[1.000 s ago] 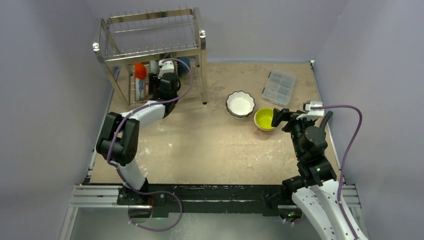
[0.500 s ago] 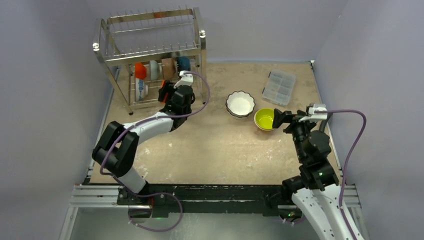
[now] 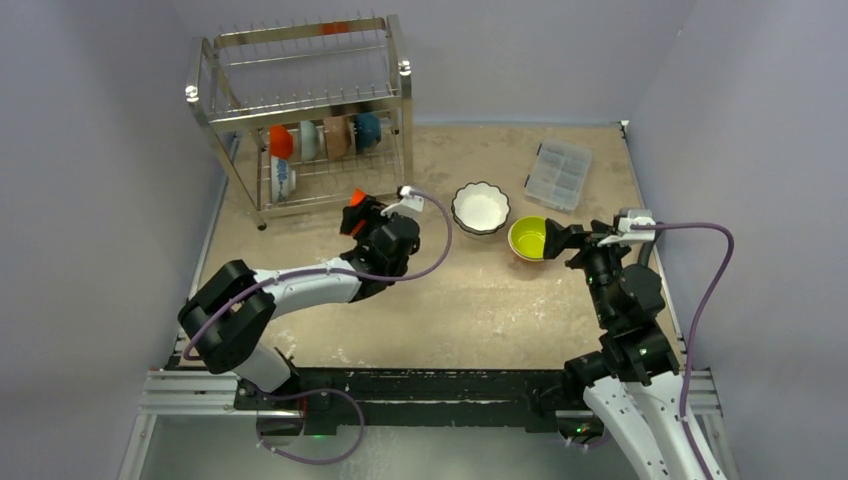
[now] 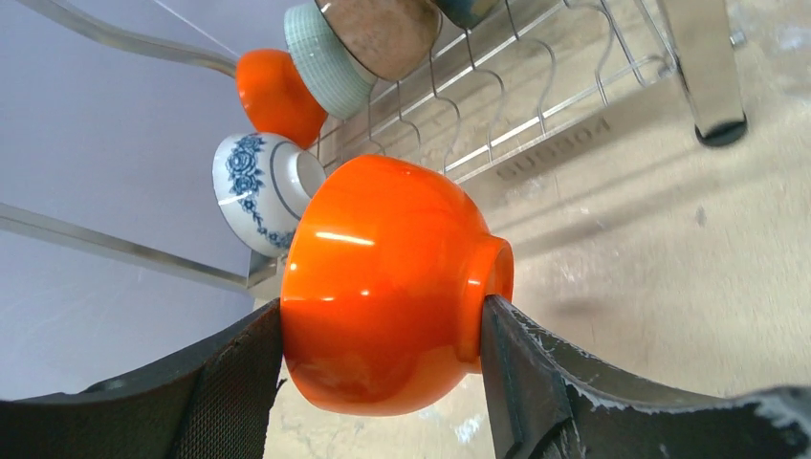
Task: Unload the bowls from the dish rack
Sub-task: Place the bowl with the bowl.
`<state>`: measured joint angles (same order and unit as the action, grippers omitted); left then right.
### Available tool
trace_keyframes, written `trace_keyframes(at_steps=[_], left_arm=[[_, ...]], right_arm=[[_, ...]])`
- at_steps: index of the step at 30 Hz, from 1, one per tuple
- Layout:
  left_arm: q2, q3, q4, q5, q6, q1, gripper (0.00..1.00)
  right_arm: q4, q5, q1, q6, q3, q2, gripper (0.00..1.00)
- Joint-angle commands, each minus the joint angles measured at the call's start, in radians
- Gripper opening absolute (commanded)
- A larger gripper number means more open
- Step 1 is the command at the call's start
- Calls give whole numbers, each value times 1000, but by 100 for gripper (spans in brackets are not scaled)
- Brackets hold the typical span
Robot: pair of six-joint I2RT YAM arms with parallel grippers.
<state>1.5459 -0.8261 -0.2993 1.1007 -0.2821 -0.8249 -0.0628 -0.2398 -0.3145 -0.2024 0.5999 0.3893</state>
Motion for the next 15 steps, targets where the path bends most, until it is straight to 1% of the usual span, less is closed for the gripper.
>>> trace_keyframes(at_steps=[1, 6, 11, 15], left_arm=[[-47, 32, 2, 103, -30, -77, 0], [-21, 97, -29, 158, -65, -186, 0], [6, 184, -158, 217, -143, -295, 0], [33, 225, -254, 230, -206, -364, 0]], right_arm=[[19, 28, -6, -16, 26, -1, 99], [17, 39, -6, -23, 46, 29, 99], [-16, 58, -6, -23, 90, 79, 99], [-35, 70, -6, -31, 117, 126, 99]])
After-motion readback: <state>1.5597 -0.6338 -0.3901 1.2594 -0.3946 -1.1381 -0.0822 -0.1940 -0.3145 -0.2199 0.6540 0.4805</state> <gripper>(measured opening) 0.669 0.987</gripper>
